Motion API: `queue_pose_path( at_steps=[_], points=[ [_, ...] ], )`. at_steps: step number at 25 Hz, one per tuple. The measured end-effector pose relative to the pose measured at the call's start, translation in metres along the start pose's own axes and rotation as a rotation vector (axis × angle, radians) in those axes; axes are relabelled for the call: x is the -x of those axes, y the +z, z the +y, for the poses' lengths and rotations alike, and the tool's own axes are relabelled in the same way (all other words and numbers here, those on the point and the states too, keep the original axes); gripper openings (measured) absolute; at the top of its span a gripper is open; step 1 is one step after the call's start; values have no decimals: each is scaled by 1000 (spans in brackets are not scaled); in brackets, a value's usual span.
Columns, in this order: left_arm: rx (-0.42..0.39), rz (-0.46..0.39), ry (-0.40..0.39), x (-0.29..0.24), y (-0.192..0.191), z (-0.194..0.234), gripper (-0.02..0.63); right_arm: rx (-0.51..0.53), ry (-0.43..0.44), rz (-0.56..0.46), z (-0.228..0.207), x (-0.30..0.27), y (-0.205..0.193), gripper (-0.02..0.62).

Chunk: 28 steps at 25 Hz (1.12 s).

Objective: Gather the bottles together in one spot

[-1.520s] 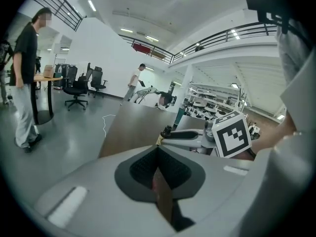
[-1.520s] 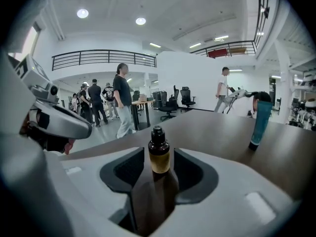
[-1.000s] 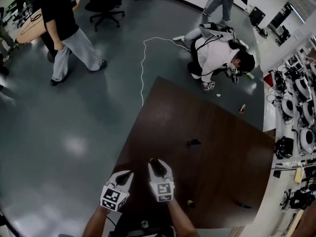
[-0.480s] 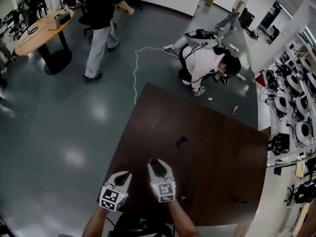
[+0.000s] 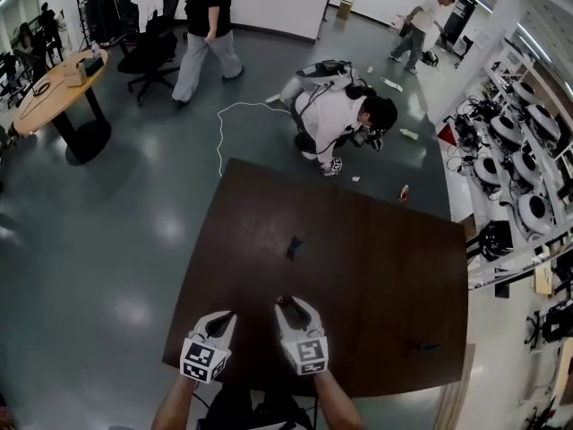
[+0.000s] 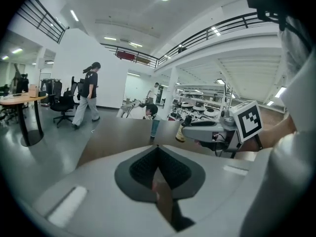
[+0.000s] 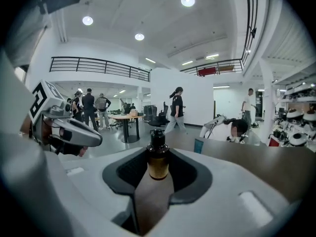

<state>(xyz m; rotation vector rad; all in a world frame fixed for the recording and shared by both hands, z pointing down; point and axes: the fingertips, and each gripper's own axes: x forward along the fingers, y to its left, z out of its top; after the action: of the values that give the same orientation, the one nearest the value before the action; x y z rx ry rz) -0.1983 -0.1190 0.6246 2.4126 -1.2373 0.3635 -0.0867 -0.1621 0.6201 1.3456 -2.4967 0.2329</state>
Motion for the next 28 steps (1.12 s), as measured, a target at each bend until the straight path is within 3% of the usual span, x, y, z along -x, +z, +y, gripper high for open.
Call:
queue_pose_path(
  at_steps=[15,28],
  points=[
    [-69,18,-123,-32,2,-93,2,-35,-173,-3,-70,104,-29,132],
    [-86,47,-152,-48,-18,-136,2,-47,-206,56,-80,149,-84,133]
  ],
)
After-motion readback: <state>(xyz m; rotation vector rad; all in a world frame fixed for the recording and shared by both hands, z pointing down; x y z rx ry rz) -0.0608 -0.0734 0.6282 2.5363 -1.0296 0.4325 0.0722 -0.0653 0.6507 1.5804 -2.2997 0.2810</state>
